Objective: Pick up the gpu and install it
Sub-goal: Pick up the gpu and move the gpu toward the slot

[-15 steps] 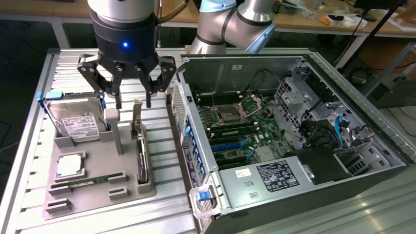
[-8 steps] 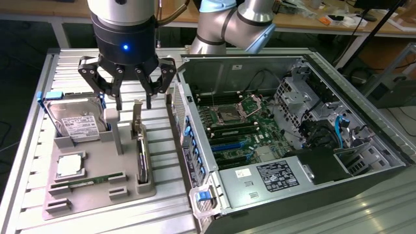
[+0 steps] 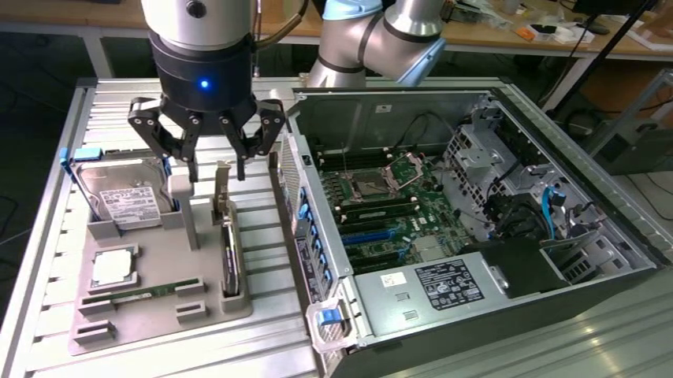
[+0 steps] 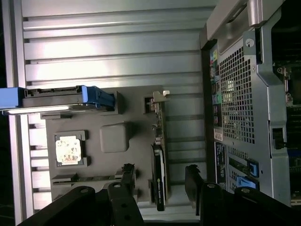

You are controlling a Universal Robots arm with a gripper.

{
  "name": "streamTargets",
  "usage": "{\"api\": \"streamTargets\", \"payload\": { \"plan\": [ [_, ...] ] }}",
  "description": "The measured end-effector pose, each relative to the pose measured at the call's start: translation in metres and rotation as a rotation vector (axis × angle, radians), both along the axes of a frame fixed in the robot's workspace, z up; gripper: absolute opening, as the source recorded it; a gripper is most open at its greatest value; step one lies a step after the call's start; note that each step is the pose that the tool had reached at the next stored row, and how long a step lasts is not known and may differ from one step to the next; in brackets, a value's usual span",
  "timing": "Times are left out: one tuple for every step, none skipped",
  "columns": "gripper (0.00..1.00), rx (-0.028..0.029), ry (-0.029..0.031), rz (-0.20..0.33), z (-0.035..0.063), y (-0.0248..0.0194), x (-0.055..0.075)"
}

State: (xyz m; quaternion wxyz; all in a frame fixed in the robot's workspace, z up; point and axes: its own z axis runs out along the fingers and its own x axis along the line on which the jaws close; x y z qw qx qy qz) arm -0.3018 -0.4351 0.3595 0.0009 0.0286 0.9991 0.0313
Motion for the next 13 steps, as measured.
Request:
{"api": "streamTargets", "payload": {
  "plan": [
    [0.56, 0.0, 0.0, 0.0, -0.0007, -0.0002, 0.0],
    [0.56, 0.0, 0.0, 0.0, -0.0015, -0.0004, 0.0],
    [0.56, 0.0, 0.0, 0.0, -0.0022, -0.0006, 0.0001],
    [0.56, 0.0, 0.0, 0.0, -0.0029, -0.0009, 0.0],
    [0.56, -0.0001, 0.0001, 0.0, -0.0034, -0.0011, 0.0],
    [0.56, -0.0001, 0.0001, 0.0, -0.004, -0.0015, 0.0],
    [0.56, -0.0001, 0.0001, 0.0, -0.0044, -0.0017, 0.0],
    [0.56, -0.0001, 0.0001, 0.0, -0.0048, -0.002, 0.0],
    [0.56, 0.0, 0.0, 0.0, -0.0051, -0.0022, 0.0001],
    [0.56, 0.0, 0.0, 0.0, -0.0053, -0.0024, 0.0001],
    [0.56, 0.0001, -0.0001, 0.0, -0.0055, -0.0026, 0.0001],
    [0.56, 0.0, 0.0, 0.0, -0.0055, -0.0027, 0.0001],
    [0.56, 0.0, 0.0, 0.0, -0.0055, -0.0027, 0.0001]
  ]
}}
